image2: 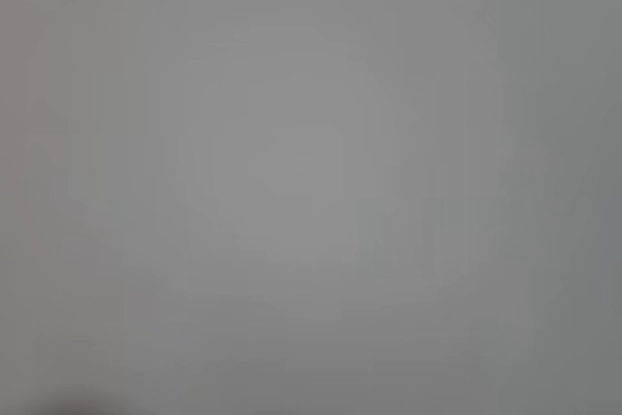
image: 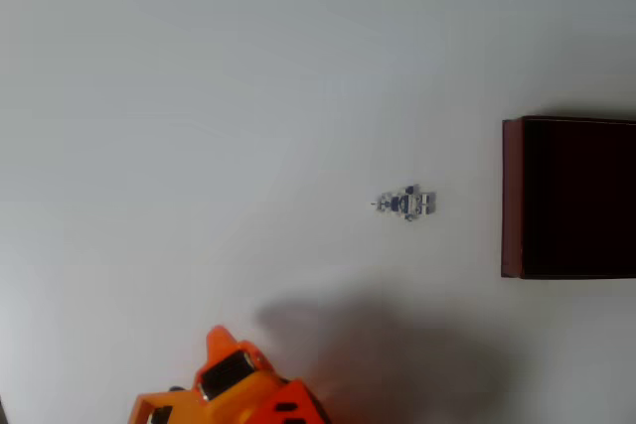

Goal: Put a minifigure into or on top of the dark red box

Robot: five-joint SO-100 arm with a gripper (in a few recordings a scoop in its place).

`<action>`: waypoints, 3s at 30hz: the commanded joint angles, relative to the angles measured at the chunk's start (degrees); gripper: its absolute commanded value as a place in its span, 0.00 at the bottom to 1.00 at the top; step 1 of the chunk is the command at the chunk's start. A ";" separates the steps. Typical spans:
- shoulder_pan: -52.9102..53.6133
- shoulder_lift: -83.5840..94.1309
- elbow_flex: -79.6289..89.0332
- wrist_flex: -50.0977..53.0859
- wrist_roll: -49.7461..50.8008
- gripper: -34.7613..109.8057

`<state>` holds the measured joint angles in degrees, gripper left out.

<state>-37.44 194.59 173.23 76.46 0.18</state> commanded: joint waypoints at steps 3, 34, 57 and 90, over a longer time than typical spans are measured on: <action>-0.97 0.79 -0.26 1.41 -0.97 0.24; -0.62 0.79 -0.26 1.41 -0.26 0.24; 13.01 -24.08 -36.74 1.49 5.98 0.38; 51.68 -84.20 -75.06 5.54 -17.75 0.36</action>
<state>11.69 110.04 96.59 85.17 -15.64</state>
